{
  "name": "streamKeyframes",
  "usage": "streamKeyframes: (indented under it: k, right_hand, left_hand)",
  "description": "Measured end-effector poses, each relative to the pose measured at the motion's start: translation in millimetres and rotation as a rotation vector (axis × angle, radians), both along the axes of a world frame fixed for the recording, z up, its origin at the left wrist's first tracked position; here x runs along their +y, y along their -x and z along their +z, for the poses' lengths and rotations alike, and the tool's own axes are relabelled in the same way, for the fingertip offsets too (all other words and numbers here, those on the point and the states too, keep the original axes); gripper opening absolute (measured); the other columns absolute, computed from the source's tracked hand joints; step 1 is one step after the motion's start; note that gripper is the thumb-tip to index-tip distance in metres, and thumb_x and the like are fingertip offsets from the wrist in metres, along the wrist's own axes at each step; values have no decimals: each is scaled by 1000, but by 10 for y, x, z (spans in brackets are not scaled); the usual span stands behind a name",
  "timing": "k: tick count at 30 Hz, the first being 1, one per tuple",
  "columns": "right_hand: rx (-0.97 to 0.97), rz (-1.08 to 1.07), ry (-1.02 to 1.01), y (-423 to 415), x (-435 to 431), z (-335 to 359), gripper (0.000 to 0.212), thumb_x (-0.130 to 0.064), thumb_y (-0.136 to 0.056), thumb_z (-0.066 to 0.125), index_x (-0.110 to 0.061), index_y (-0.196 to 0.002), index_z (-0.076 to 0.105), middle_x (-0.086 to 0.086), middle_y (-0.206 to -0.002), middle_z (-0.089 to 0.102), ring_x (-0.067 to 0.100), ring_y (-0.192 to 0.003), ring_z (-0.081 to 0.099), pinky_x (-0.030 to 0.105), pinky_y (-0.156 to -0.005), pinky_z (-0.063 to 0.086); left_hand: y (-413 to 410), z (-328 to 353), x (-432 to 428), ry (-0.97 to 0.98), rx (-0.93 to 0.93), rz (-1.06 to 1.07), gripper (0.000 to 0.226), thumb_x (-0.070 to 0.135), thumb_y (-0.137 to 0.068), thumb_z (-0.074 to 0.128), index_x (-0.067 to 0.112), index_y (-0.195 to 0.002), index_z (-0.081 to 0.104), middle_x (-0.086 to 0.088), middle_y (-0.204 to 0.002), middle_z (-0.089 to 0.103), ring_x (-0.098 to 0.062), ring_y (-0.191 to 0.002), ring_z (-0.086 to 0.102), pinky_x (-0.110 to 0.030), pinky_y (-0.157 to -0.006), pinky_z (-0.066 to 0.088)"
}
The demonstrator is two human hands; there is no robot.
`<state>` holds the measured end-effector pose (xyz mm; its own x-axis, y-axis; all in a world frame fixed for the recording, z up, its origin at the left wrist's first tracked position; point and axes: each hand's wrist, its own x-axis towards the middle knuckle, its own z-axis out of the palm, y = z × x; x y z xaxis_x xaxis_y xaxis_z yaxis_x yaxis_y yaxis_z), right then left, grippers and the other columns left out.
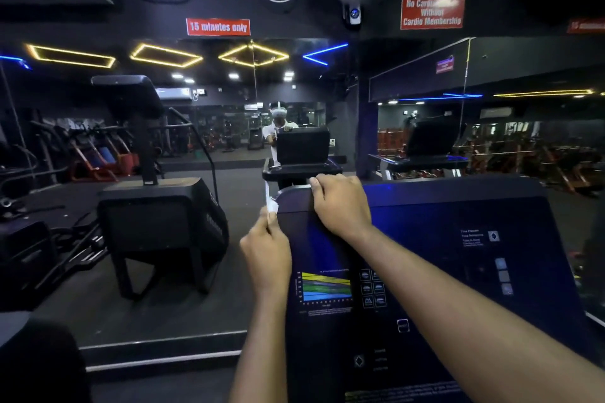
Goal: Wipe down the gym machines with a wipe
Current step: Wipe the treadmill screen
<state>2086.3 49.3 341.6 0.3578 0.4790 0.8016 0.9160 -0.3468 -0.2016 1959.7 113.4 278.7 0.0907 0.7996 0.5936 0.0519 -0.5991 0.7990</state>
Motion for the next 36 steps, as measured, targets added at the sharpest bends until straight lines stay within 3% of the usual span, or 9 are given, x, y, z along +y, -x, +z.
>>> streamKeyframes:
  k: [5, 10, 14, 19, 22, 25, 29, 33, 36]
  right_hand:
    - [34, -45, -41, 89, 66, -25, 37, -30, -105, 39, -21, -76, 60, -1, -77, 67, 21, -78, 57, 43, -88, 44]
    - [50, -64, -40, 107, 71, -31, 37, -30, -105, 39, -20, -76, 59, 1, -78, 67, 23, -80, 59, 43, -89, 44]
    - [-11, -83, -56, 85, 86, -68, 34, -30, -106, 39, -21, -80, 59, 1, -80, 68, 24, -81, 59, 41, -88, 41]
    - [-92, 145, -45, 133, 164, -173, 32, -26, -102, 46, -24, -124, 69, -1, -129, 67, 21, -121, 55, 35, -109, 29]
    - [-264, 347, 160, 303, 256, -237, 42, -25, -100, 44, -28, -140, 59, -1, -148, 54, 20, -137, 43, 38, -117, 23]
    - [-348, 324, 248, 332, 285, -256, 38, -24, -100, 43, -25, -129, 66, -4, -140, 59, 22, -140, 42, 40, -120, 19]
    - [-366, 289, 202, 344, 301, -331, 29, -15, -99, 50, -24, -118, 69, -6, -134, 60, 20, -140, 40, 38, -121, 17]
    - [-342, 223, 176, 467, 310, -394, 29, -10, -93, 55, -21, -116, 68, -2, -140, 58, 24, -146, 33, 41, -124, 13]
    - [-415, 195, 263, 583, 240, -451, 24, -22, -89, 65, -18, -112, 70, 1, -143, 56, 26, -150, 28, 42, -125, 9]
  left_hand:
    - [69, -177, -82, 76, -6, -23, 36, 31, -107, 44, 15, -121, 72, -14, -81, 72, -31, -76, 65, -38, -72, 49]
    - [64, 109, 73, 34, 23, -105, 35, 26, -107, 46, 23, -135, 65, -14, -77, 70, -18, -67, 58, -19, -65, 35]
    - [199, -332, -178, 100, 1, -83, 37, 20, -105, 48, 23, -140, 60, -18, -82, 70, -20, -68, 53, -28, -68, 39]
    - [340, -584, -229, 157, 7, -129, 37, 25, -106, 47, 34, -140, 58, -12, -72, 64, -15, -66, 52, -25, -62, 34]
    - [296, -406, -80, 150, 7, -198, 30, 23, -105, 48, 15, -117, 74, -13, -72, 66, -27, -71, 58, -35, -68, 40]
    - [318, -570, -100, 129, 24, -197, 32, 23, -106, 47, 29, -128, 70, -7, -70, 63, -24, -69, 55, -29, -66, 40]
    - [518, -1143, -389, 180, 14, -178, 39, 27, -107, 45, 38, -144, 53, -4, -96, 76, -5, -77, 61, -13, -71, 41]
    - [513, -1121, -330, 223, 51, -184, 35, 29, -107, 44, 29, -138, 62, -2, -103, 77, -9, -86, 64, -31, -83, 49]
    - [455, -906, -246, 212, 61, -189, 36, 27, -107, 45, 30, -140, 60, -4, -102, 77, -15, -87, 64, -31, -81, 48]
